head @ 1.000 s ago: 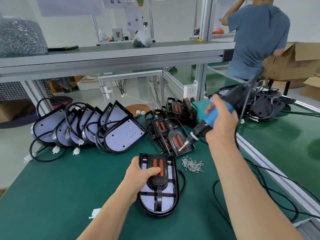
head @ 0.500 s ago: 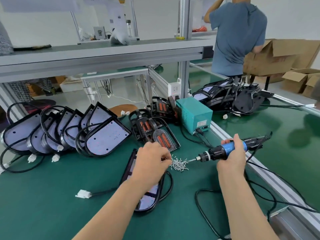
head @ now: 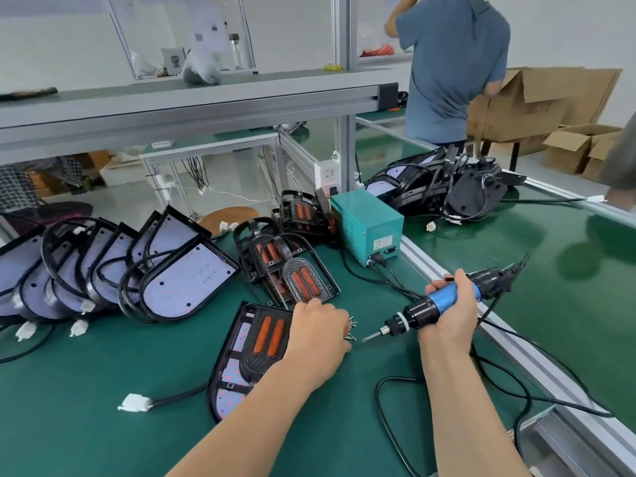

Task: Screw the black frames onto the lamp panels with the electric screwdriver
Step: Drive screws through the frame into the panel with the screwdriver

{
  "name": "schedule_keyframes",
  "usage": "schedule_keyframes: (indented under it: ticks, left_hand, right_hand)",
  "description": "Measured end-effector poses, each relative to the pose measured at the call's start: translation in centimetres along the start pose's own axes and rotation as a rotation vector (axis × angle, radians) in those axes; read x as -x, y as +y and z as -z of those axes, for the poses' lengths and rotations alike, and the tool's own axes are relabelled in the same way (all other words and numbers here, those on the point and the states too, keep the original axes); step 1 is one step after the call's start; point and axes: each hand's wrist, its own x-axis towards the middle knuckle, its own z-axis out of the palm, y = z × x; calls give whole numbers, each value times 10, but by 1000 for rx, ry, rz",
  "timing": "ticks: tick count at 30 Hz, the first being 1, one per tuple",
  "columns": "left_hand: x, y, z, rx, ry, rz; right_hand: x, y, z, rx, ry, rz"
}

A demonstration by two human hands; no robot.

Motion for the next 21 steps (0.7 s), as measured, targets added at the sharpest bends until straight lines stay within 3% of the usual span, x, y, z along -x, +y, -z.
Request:
schedule_keyframes:
  ticks: [7, 12, 15, 18, 21]
  left_hand:
    - [-1, -2, -2, -81, 1, -39]
    - [5, -4, -6, 49, 114, -95]
    - [13, -5, 1, 371, 210, -89]
    - [25, -7, 13, 786, 240, 24]
    - [42, -10, 19, 1019, 208, 88]
  right_hand:
    - [0, 2, 3, 27, -31, 4]
    - [4, 4, -1, 48, -22, 4]
    - [5, 3, -5, 49, 21, -13]
    - [7, -1, -10, 30, 80, -51]
    - [18, -5, -19, 23, 88, -48]
